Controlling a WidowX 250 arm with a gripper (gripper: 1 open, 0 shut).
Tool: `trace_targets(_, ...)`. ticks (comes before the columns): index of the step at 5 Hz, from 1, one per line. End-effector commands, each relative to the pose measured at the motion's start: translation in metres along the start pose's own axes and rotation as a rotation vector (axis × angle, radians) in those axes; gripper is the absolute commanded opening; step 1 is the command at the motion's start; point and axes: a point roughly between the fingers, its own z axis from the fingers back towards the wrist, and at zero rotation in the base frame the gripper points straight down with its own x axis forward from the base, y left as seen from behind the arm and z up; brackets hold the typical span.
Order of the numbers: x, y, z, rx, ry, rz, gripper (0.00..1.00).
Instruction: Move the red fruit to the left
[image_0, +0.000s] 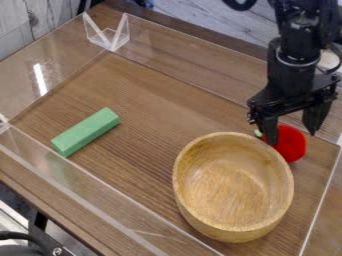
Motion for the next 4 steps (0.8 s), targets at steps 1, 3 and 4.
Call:
trace_targets(1, 0.0012, -0.0140, 0.0117, -0.055, -0.029, -0.005, 1.00)
trace_targets(3, 0.0045, -0.0177, 0.0150, -0.088, -0.051, -0.018, 1.00)
trace_targets(4, 0.0057, -0.0186, 0.0157, -0.098, -0.066, -0.040, 1.00)
